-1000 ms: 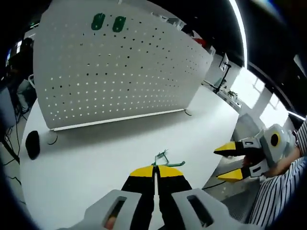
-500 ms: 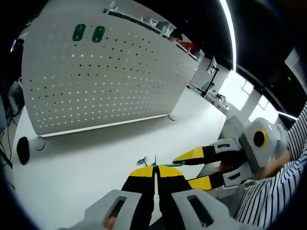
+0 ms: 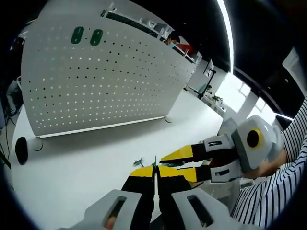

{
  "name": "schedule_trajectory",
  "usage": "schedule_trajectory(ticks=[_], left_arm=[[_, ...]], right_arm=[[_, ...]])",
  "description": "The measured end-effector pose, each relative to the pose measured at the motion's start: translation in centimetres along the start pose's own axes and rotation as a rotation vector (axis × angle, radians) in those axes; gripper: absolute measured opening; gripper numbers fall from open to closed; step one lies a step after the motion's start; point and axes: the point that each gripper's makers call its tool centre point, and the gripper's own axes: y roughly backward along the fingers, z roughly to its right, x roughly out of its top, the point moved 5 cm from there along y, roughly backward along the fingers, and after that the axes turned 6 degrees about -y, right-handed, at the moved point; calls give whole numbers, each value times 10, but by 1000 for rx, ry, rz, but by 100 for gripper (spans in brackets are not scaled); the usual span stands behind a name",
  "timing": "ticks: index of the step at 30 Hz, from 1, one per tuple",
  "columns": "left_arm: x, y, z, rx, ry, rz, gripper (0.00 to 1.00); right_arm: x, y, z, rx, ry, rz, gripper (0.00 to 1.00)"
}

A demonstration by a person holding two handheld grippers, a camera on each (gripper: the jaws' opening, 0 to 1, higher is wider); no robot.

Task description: Insert the hook assembly into the mounting plate slot until the hook locks in place.

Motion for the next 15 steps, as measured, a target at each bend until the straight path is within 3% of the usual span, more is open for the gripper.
schedule_trajectory(ticks=[15], left_arm=[[4,4,5,-16,24,33,1]], right_arm=[[7,-1,3,-4,28,20,2]])
